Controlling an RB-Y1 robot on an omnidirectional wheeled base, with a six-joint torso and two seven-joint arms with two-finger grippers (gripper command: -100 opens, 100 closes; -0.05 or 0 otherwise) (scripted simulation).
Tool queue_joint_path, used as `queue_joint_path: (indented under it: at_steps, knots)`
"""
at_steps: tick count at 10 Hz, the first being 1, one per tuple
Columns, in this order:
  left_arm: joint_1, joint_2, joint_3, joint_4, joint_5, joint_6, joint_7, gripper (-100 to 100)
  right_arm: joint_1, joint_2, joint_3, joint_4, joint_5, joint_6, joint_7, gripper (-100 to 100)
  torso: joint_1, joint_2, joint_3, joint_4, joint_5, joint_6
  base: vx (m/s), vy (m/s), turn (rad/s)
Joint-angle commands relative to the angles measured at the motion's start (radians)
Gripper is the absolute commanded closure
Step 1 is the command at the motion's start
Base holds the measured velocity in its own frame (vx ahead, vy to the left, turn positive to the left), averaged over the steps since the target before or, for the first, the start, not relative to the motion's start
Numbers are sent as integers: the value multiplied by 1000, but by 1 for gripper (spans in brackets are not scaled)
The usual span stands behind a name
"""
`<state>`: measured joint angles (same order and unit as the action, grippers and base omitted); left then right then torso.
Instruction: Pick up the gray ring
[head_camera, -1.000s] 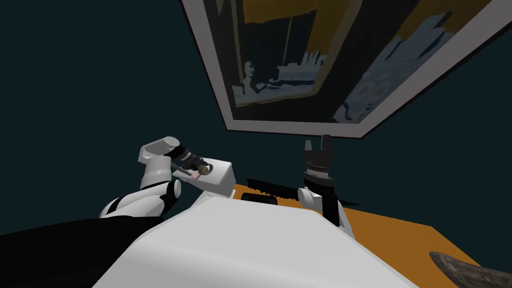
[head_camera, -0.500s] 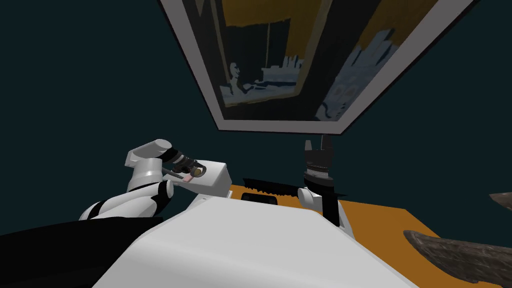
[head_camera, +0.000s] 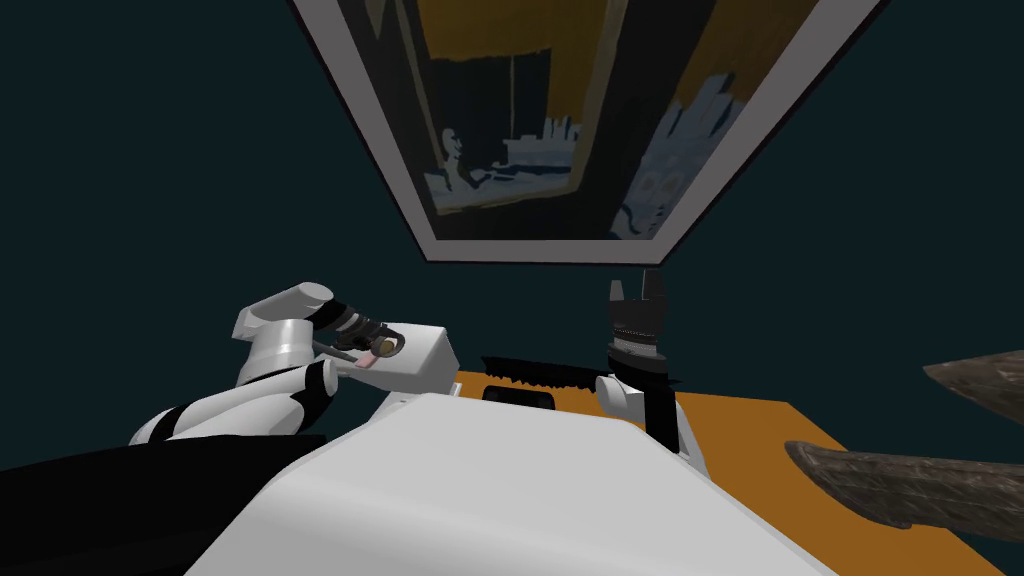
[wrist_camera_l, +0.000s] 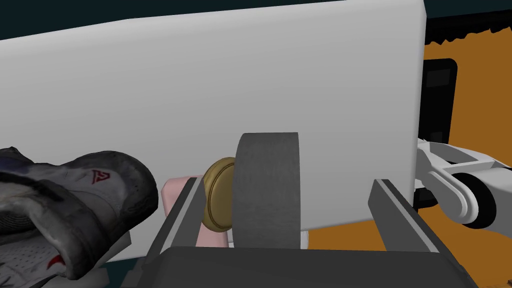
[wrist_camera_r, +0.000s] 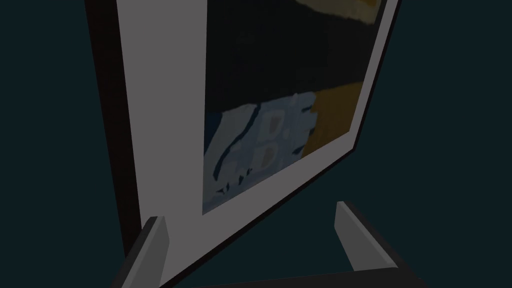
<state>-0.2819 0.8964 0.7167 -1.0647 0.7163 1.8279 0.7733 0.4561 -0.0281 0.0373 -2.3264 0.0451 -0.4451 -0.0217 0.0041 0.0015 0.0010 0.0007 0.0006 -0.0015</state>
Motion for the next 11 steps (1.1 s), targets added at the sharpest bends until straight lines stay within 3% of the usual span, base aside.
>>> queue_joint_path:
  at_steps: [1, 5, 6, 7, 11]
  knots:
    - [0, 0, 0, 0, 0, 0, 0, 100, 0, 0, 0, 0, 0, 0, 0, 0, 0, 0, 0, 0, 0, 0, 0, 0, 0]
    - [0, 0, 0, 0, 0, 0, 1, 100, 0, 0, 0, 0, 0, 0, 0, 0, 1, -1, 0, 0, 0, 0, 0, 0, 0]
    - [0, 0, 0, 0, 0, 0, 1, 0, 0, 0, 0, 0, 0, 0, 0, 0, 1, -1, 0, 0, 0, 0, 0, 0, 0]
    - [0, -24, -10, -50, 3, 27, 27, 100, 0, 0, 0, 0, 0, 0, 0, 0, 1, -1, 0, 0, 0, 0, 19, 44, 128]
    - [-11, -69, -38, -157, 5, 76, 81, 100, 0, 0, 0, 0, 0, 0, 0, 0, 5, -1, -1, 0, 1, 0, 15, 57, 104]
